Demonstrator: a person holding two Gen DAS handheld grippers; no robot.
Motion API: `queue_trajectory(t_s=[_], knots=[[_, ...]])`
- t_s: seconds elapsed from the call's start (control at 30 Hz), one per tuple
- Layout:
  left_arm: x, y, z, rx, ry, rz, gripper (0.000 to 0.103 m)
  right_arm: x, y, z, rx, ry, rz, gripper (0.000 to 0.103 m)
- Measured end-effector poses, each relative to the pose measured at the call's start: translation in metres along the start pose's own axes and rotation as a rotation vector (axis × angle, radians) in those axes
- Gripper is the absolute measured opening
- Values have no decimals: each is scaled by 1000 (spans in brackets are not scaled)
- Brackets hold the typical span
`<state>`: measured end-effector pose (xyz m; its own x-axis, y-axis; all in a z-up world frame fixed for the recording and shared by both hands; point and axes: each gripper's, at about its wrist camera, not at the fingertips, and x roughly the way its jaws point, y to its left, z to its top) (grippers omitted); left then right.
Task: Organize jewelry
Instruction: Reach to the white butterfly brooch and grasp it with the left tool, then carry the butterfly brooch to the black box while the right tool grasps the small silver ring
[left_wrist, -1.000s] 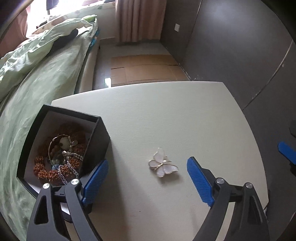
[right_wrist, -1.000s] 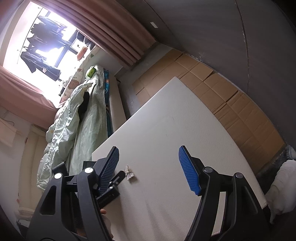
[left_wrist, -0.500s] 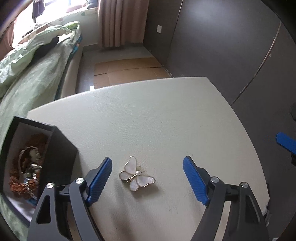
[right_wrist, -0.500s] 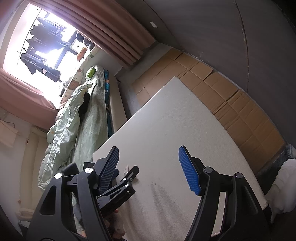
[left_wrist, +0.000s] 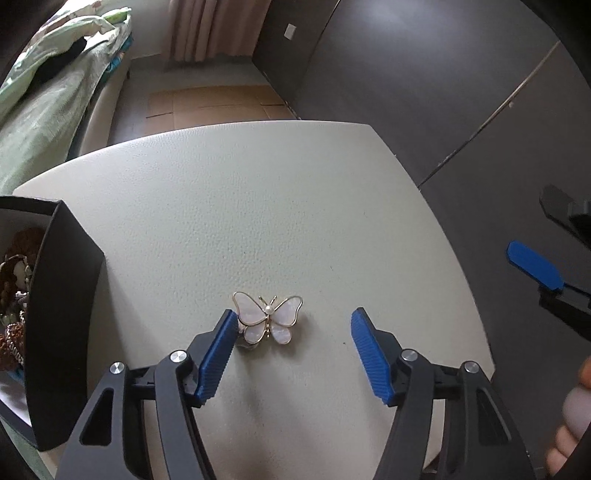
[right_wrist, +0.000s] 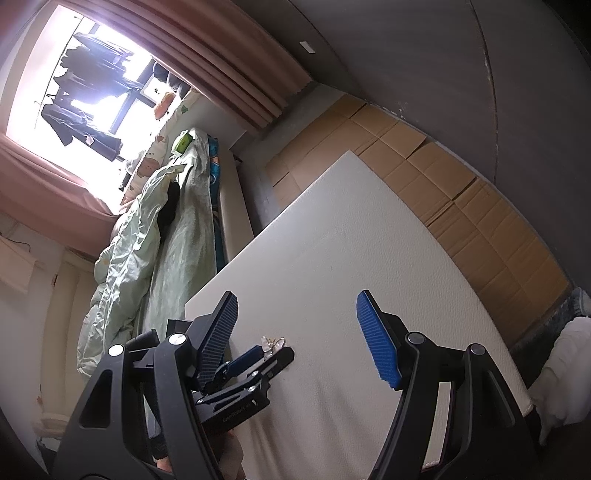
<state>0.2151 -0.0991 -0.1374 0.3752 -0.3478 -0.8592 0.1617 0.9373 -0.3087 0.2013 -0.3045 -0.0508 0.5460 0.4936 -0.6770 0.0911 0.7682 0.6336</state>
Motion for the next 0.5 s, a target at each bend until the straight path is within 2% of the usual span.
queue_trajectory(t_s=[0.23, 0.33, 0.4, 0.5], knots=[[12, -29, -8, 139, -35, 186, 55, 2, 1, -2, -2, 0, -10, 68], [17, -40, -10, 195, -40, 273, 49, 2, 2, -2, -7, -1, -16, 68], [15, -35, -9, 182, -49, 285, 37, 2, 3, -2, -12, -1, -21, 68], [13, -27, -6, 150, -47, 240, 36, 4, 4, -2, -30, 9, -39, 68]])
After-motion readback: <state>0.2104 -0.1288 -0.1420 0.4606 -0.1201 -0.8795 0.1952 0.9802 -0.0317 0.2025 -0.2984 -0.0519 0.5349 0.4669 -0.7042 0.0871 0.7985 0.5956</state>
